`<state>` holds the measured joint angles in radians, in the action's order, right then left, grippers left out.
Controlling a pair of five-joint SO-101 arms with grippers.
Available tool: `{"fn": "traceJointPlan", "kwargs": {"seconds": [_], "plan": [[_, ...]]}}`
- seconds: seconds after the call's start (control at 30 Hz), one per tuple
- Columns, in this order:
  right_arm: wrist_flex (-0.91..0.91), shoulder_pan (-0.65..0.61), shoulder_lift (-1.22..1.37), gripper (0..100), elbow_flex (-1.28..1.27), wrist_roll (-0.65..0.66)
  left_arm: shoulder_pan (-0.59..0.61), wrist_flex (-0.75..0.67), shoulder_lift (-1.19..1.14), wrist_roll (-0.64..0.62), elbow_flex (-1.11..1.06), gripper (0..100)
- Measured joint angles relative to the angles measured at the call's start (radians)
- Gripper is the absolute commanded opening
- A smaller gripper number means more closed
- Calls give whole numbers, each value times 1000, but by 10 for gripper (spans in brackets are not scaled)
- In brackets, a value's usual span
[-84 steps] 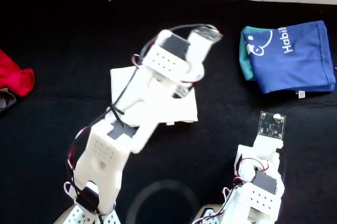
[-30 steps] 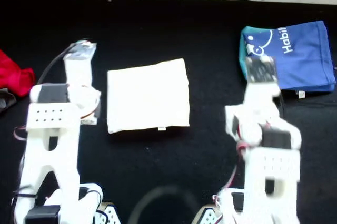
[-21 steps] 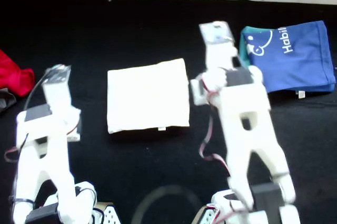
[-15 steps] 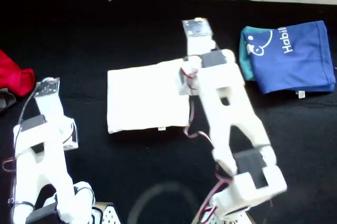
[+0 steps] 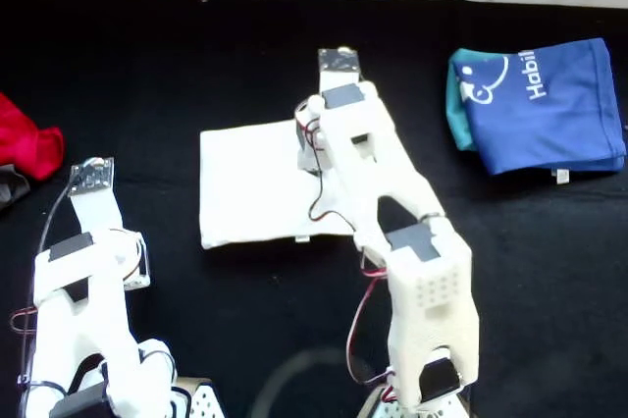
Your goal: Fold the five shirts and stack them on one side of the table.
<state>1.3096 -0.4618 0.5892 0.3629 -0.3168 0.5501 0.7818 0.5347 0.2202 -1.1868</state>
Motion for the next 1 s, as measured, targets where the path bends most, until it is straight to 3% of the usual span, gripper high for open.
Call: {"fn": "traceJointPlan", "kwargs": {"seconds": [0.27,0.33,0.47,0.8,1.0], "plan": [[2,0,163,386,120,0,2,-8,11,0,-17,119],[3,2,193,304,144,0,2,-8,11,0,-17,119],[26,2,226,3,173,0,2,-8,11,0,-18,119],[38,25,230,7,180,0,2,-25,14,0,-28,119],[140,72,212,7,245,14,2,-25,14,0,-28,119]]}}
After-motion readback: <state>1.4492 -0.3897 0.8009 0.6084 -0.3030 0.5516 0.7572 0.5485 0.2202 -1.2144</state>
